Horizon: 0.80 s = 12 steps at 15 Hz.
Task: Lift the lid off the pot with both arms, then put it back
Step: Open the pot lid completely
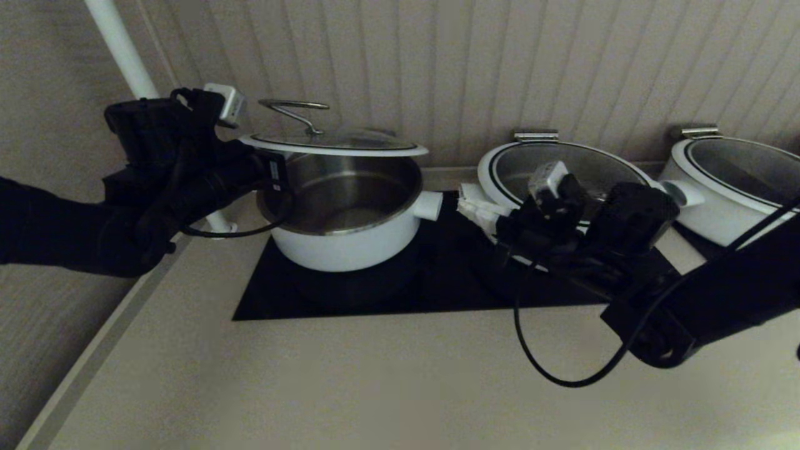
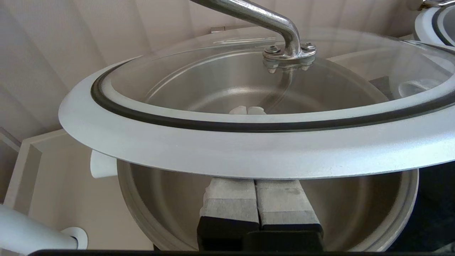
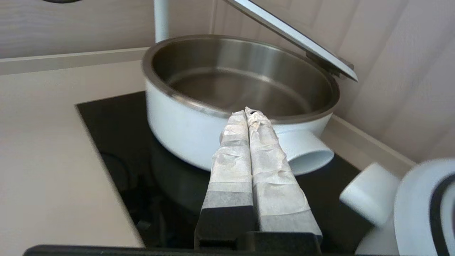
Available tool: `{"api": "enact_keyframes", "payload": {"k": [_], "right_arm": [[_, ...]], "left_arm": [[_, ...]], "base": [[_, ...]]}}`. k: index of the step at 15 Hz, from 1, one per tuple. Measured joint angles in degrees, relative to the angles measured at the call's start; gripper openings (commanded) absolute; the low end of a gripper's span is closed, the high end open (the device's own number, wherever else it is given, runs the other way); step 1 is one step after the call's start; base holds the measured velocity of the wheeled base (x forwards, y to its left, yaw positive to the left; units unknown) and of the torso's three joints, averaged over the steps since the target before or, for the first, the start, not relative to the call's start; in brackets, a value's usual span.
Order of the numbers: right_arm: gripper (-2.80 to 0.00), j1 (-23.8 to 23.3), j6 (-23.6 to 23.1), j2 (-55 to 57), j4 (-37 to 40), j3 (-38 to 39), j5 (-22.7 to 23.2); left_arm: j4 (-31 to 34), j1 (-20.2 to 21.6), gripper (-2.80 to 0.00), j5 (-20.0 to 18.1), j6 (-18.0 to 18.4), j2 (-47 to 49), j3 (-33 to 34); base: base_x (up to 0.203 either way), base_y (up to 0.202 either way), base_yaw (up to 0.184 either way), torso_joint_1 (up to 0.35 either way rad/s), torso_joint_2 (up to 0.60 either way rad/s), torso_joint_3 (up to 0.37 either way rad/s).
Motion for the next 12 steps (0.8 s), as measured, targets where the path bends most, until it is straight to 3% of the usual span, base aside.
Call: {"api": "enact_keyframes", "payload": {"k": [4,12], "right_arm": [[-2.8,0.0,0.0,-6.37,0.28,7.8,-0.31],[-2.8,-1.0,-1.81,-18.28,1.93,20.23,-6.06]], "left_arm": [[-0.01,0.01,-2.8,0.05,-0.02,-0.11,0.09],[-0.01,0.02,-2.8,0.7,0.0,-0.85,0.05]], "base": [[0.0,0.0,0.0,0.0,0.0,0.0],[0.0,0.0,0.0,0.0,0.0,0.0]]}}
